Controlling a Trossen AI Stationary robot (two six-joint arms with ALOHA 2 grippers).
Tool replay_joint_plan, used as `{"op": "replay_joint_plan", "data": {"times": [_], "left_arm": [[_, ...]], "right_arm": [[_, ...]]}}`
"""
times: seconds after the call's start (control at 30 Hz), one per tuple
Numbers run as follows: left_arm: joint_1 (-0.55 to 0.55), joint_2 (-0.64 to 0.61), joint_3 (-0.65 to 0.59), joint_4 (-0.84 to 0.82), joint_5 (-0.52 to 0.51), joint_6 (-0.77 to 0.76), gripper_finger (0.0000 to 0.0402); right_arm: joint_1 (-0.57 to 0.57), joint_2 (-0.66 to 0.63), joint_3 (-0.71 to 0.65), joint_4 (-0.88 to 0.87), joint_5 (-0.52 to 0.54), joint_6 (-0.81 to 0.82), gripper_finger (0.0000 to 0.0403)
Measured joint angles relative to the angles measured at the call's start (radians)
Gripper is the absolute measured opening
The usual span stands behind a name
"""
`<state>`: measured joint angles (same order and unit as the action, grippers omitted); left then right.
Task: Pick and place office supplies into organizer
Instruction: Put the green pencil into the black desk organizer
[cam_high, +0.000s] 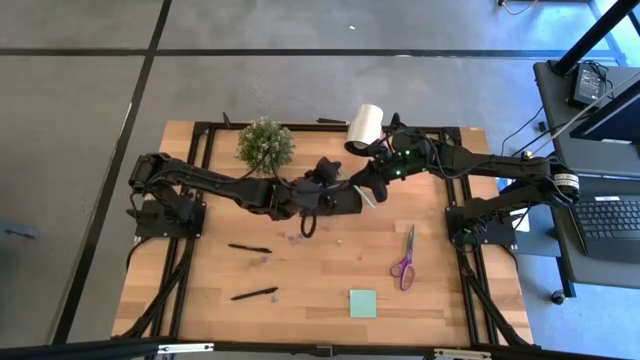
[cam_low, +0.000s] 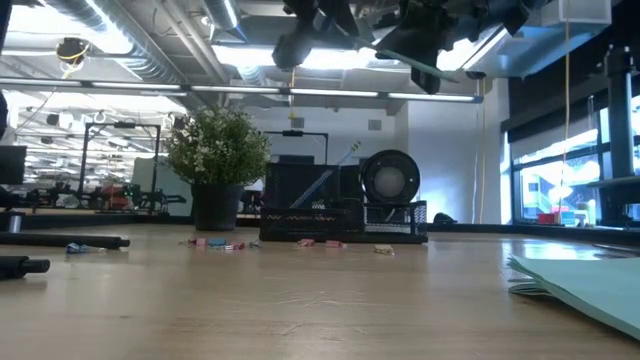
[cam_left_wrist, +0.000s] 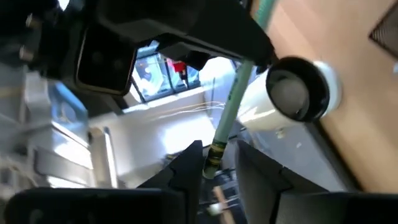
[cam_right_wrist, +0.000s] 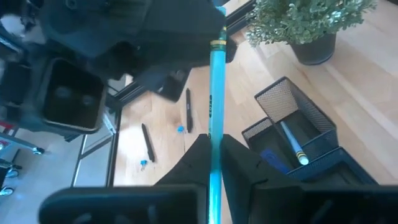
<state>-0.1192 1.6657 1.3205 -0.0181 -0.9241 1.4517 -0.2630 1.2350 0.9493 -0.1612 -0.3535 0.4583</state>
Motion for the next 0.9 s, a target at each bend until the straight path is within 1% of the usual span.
{"op": "replay_joint_plan", "data": {"times": [0.17,0.4,0.57,0.67,0.8,0.9], "left_arm": [[-0.006,0.000,0.000,0.000,-0.006,-0.237,0.0104],[-0.003,0.000,0.000,-0.031,-0.159,-0.609,0.0114],[-0.003,0.000,0.000,-0.057,-0.161,-0.876,0.0114],[-0.001,-0.021,-0.001,-0.141,-0.104,-1.086,0.0114],[0.023,-0.078,-0.001,-0.273,0.077,-1.422,0.0114],[0.043,-0.114,-0.027,-0.272,0.206,-1.567,0.0114]], "right_arm": [[0.000,0.000,0.000,0.000,0.020,-0.007,0.0027],[0.000,0.000,0.000,0.000,0.023,-0.019,0.0027],[0.000,0.000,0.000,0.000,0.031,-0.023,0.0026],[0.000,0.000,0.000,0.000,0.031,-0.024,0.0027],[0.000,0.000,0.000,-0.001,0.031,-0.023,0.0027],[0.000,0.000,0.000,-0.001,0.041,-0.028,0.0026]]}}
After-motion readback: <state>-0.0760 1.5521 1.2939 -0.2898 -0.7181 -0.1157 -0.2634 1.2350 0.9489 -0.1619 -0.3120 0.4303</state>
